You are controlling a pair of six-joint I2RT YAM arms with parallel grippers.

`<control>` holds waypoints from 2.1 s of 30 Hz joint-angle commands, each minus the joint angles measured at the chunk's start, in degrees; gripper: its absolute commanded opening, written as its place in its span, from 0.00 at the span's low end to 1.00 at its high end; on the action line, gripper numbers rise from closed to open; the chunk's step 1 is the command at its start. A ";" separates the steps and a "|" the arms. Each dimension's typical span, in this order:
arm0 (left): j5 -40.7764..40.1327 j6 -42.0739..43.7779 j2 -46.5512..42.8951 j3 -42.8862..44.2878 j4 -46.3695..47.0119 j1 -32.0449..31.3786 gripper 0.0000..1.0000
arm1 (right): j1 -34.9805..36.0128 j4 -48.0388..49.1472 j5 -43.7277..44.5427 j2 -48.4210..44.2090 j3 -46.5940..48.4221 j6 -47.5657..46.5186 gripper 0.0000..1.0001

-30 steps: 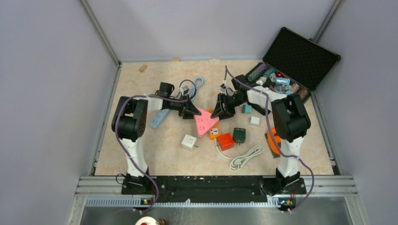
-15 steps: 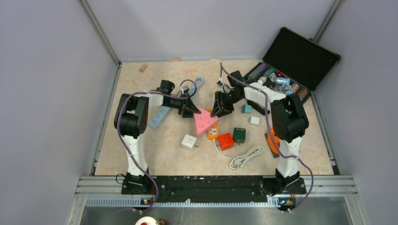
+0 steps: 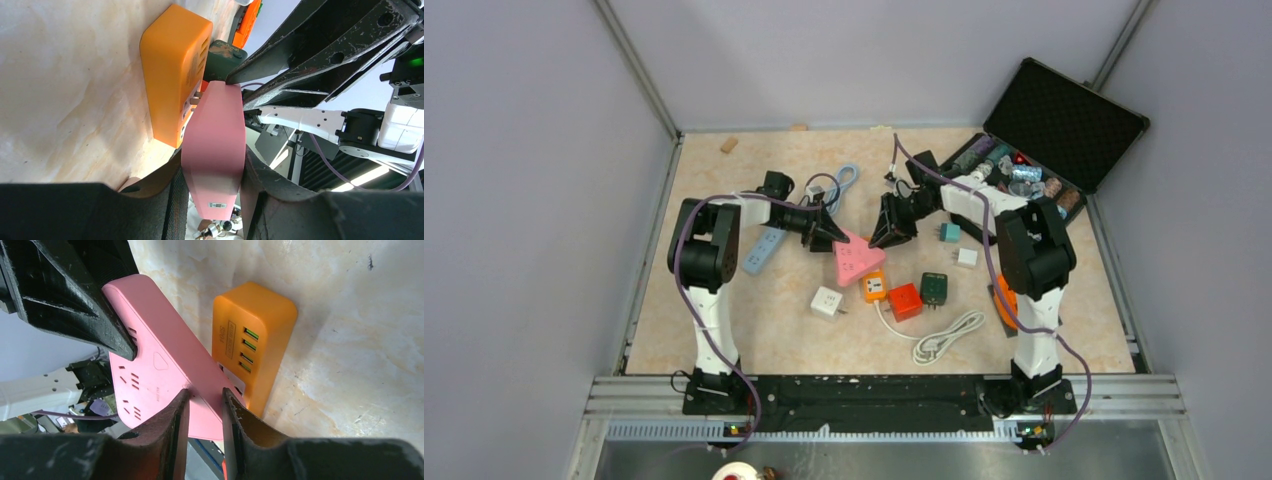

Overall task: Insert the plug
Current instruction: Insert the plug into the socket.

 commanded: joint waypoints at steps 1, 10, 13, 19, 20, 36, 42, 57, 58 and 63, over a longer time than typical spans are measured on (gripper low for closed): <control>-9.65 2.21 1.37 0.22 1.01 -0.55 0.00 | 2.00 2.28 -3.82 -0.27 2.05 2.57 0.12; -5.08 -3.12 0.25 -2.92 9.33 -0.51 0.00 | 1.77 -0.74 -1.56 -1.01 2.23 -0.24 0.21; -3.77 -6.11 -0.85 -2.82 11.21 -0.51 0.00 | 1.01 -0.66 -1.63 -2.17 1.49 -0.62 0.39; -1.68 -9.66 -2.23 -2.18 14.02 -0.48 0.00 | -0.83 2.17 -3.56 -5.90 -1.55 0.61 0.63; -1.43 -9.82 -2.34 -2.23 14.27 -0.48 0.00 | -1.07 3.10 -3.98 -6.44 -2.16 1.13 0.64; 1.12 -16.17 -3.14 -5.14 23.15 0.55 0.00 | -1.54 3.83 -6.40 -6.79 -3.09 2.54 0.60; 0.98 -14.85 -5.34 -6.49 22.27 1.54 0.00 | -1.54 4.44 -7.21 -6.61 -3.54 3.22 0.58; 1.03 -14.96 -7.79 -10.98 25.16 1.64 0.00 | -1.51 5.19 -7.99 -6.26 -4.67 3.13 0.56; 1.03 -14.94 -7.95 -10.97 25.23 1.72 0.00 | -1.54 5.21 -7.97 -6.26 -4.76 3.12 0.54; 1.64 -16.07 -8.52 -10.20 25.93 1.73 0.00 | -1.50 5.46 -8.09 -6.30 -5.23 3.06 0.53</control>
